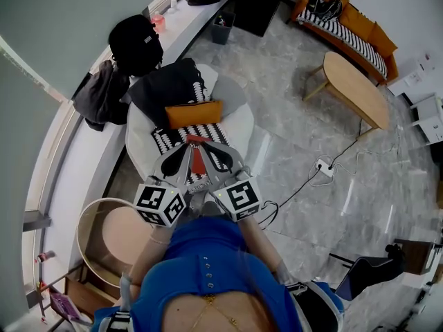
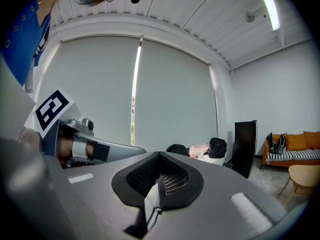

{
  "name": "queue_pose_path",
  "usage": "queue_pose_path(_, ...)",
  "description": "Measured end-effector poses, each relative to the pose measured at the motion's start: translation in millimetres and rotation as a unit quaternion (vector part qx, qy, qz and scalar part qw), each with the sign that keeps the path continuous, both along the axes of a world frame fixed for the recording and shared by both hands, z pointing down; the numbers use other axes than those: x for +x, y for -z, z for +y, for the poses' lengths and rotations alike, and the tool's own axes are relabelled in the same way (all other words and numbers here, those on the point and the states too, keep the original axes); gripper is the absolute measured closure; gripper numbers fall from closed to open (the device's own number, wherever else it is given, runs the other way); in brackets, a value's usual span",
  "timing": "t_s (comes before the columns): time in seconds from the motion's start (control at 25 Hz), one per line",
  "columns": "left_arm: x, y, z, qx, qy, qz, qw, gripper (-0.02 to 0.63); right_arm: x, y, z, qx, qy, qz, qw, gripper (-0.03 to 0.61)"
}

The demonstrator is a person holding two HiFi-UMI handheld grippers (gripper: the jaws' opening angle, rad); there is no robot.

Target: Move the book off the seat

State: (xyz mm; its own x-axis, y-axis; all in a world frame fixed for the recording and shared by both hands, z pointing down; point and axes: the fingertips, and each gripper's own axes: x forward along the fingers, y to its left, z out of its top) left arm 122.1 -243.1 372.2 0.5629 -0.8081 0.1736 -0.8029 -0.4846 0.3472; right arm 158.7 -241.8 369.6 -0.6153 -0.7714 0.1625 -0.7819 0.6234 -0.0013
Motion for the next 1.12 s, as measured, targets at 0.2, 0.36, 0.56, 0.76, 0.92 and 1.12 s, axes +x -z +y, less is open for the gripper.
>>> queue_pose_path(0.2, -5.6, -12.6, -7.9, -0.014, -0.001, -0.004, 0.9999, 0.611, -4.7, -13.3, -7.2, -0.014, 0.003, 0.005, 1.000, 0.577)
queue_pose_path(0.36, -7.9, -25.2, -18.9, -0.029, -0.004, -0.008, 0.9995, 0.611, -5.5, -25.3, -18.2, -0.029, 0.006, 0.016, 0.999, 0.577)
queue_pose_path(0.56, -12.1, -60.9, -42.3, -0.057, -0.005, -0.016, 0.9983, 0.611, 0.5, -60.2, -46.3, -0.062, 0.002, 0.032, 0.998, 0.577)
queue_pose_path(0.76, -17.8, -129.8, -74.3, -0.099, -0.002, -0.028, 0.9946, 0.611, 10.5, -136.9, -84.6, -0.110, 0.008, 0.087, 0.990, 0.577)
queue_pose_path(0.92, -31.4, -225.3, -101.9, -0.158, 0.006, -0.051, 0.9862, 0.611, 12.2, -241.3, -112.9, -0.173, 0.029, 0.121, 0.977, 0.575)
queue_pose_path(1.12, -42.4, -383.3, -122.7, -0.250, 0.004, -0.078, 0.9650, 0.603, 18.8, -412.8, -126.6, -0.282, 0.054, 0.136, 0.948, 0.520)
